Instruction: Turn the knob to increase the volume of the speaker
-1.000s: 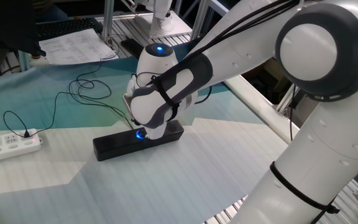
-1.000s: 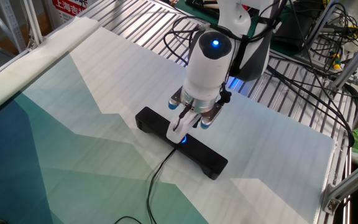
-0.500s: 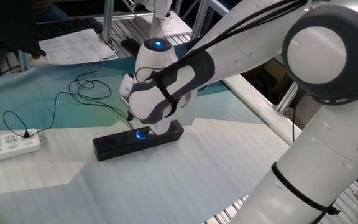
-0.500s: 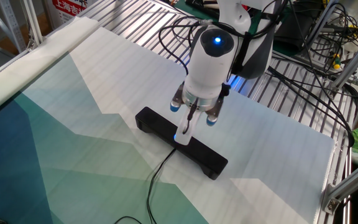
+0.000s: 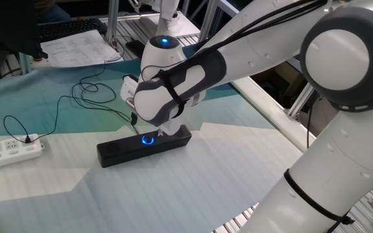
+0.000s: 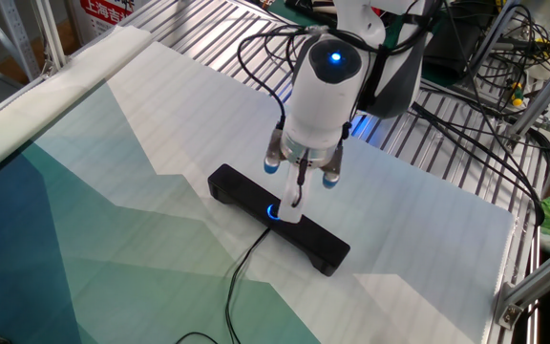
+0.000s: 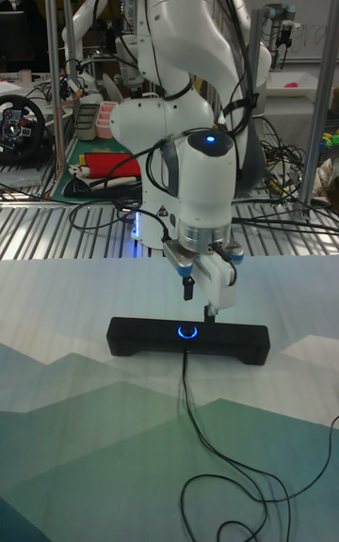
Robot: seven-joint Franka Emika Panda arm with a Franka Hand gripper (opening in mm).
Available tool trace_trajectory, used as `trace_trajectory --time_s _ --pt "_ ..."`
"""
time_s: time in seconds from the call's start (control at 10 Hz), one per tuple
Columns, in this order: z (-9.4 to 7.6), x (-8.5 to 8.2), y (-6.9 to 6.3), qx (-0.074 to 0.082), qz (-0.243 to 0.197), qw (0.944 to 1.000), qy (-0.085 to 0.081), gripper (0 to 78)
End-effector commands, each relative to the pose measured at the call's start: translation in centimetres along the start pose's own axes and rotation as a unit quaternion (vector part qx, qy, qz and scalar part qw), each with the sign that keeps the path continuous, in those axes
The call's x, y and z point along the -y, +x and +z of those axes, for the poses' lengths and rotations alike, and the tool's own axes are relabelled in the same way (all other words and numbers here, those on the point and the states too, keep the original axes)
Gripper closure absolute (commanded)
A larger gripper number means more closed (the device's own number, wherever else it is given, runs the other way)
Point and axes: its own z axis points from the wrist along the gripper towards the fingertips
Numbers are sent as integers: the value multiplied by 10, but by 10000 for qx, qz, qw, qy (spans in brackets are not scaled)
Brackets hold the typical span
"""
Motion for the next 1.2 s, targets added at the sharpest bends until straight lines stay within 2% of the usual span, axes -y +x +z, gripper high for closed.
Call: trace_trajectory --time_s 0.1,0.2,0.5,0.7,1.1,1.2 --pt "-68 -3 -10 128 -4562 8895 225 1" --pt "-72 -1 -12 101 -4660 8844 247 1" --pt "-78 2 -16 81 -4802 8767 266 1" --pt "-82 2 -19 4 -4741 8801 253 1" --pt "-92 -7 -26 -27 -4728 8805 339 1" --pt "-95 -9 -28 -107 -4718 8809 360 1"
